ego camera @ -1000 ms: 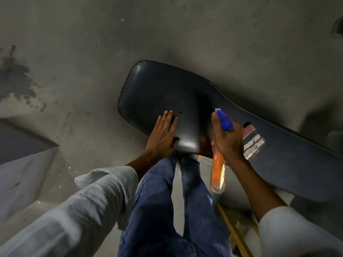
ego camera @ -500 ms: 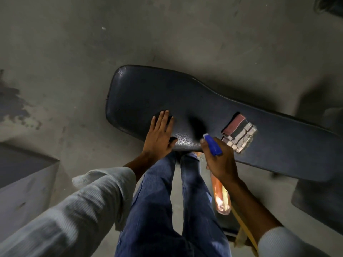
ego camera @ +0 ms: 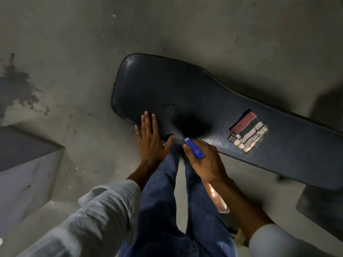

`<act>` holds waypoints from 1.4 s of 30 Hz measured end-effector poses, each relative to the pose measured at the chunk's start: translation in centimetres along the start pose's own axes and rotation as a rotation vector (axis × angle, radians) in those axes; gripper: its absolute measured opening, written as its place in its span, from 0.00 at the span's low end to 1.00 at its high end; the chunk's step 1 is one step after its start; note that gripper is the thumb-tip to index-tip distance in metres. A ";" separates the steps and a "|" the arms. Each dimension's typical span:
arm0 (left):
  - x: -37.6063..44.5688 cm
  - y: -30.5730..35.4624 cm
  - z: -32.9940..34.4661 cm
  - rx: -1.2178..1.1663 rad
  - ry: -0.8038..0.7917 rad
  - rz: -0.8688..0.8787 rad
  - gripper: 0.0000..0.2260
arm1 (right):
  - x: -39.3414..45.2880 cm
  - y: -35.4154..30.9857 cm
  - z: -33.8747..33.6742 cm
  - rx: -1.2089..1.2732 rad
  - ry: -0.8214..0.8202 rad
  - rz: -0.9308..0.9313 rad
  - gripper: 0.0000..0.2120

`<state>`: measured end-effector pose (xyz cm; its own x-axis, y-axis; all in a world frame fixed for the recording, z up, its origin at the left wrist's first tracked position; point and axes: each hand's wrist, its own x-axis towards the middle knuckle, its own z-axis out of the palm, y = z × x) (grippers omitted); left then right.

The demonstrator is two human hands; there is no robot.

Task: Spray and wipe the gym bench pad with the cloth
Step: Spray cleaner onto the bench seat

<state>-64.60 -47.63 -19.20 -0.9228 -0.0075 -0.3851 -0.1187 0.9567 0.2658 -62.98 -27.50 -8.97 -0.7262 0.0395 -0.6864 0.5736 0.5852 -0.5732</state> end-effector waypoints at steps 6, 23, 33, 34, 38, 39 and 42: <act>-0.6 -0.3 -0.2 -0.067 0.013 -0.135 0.52 | 0.9 -2.1 1.2 -0.047 -0.066 -0.041 0.20; -0.2 0.0 0.1 -0.134 0.072 -0.148 0.50 | 3.9 -2.2 -2.1 0.133 0.242 -0.225 0.18; 1.2 2.8 0.5 -0.017 0.021 0.111 0.46 | -0.4 3.3 -3.7 0.182 0.145 -0.057 0.19; 1.3 3.2 0.5 -0.008 0.015 0.134 0.46 | -0.8 4.1 -3.5 0.154 0.137 -0.054 0.19; 1.6 5.0 0.6 0.069 -0.029 0.232 0.47 | -2.1 6.0 -3.6 0.112 0.182 -0.043 0.16; 1.6 5.5 0.7 0.086 -0.048 0.257 0.47 | -2.3 6.3 -3.8 0.113 0.216 -0.041 0.16; 1.7 6.9 1.0 0.112 -0.076 0.310 0.47 | -2.3 7.4 -4.9 0.153 0.325 -0.033 0.16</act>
<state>-66.58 -40.79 -18.89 -0.8783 0.3063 -0.3671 0.2082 0.9362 0.2831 -58.87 -19.26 -9.42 -0.8137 0.2926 -0.5023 0.5801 0.4636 -0.6697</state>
